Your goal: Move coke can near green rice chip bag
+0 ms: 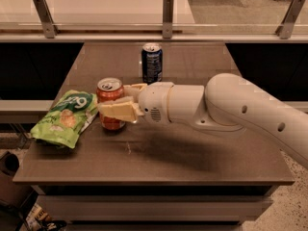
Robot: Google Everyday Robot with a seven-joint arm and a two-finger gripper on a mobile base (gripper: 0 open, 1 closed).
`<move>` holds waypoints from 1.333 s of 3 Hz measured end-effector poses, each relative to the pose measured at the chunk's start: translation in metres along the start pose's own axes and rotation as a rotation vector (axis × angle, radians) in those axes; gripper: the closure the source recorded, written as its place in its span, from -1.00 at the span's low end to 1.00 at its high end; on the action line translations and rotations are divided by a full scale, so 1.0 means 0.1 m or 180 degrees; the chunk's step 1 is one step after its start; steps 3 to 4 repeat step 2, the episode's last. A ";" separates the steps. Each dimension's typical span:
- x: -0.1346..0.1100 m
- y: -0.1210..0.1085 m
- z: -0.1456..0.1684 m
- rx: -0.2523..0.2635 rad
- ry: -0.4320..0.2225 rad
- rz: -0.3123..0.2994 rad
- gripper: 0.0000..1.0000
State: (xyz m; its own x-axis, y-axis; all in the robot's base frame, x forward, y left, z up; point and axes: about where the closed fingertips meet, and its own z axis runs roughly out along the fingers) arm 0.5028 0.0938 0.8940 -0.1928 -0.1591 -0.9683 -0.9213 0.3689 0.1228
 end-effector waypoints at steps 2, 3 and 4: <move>-0.01 0.02 0.01 -0.0009 0.0003 -0.0007 -1.00; -0.01 0.02 0.01 -0.0009 0.0003 -0.0007 -1.00; -0.01 0.02 0.01 -0.0009 0.0003 -0.0007 -1.00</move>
Offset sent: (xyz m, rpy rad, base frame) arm -0.0008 0.0016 0.0006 -0.0009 -0.0012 0.0028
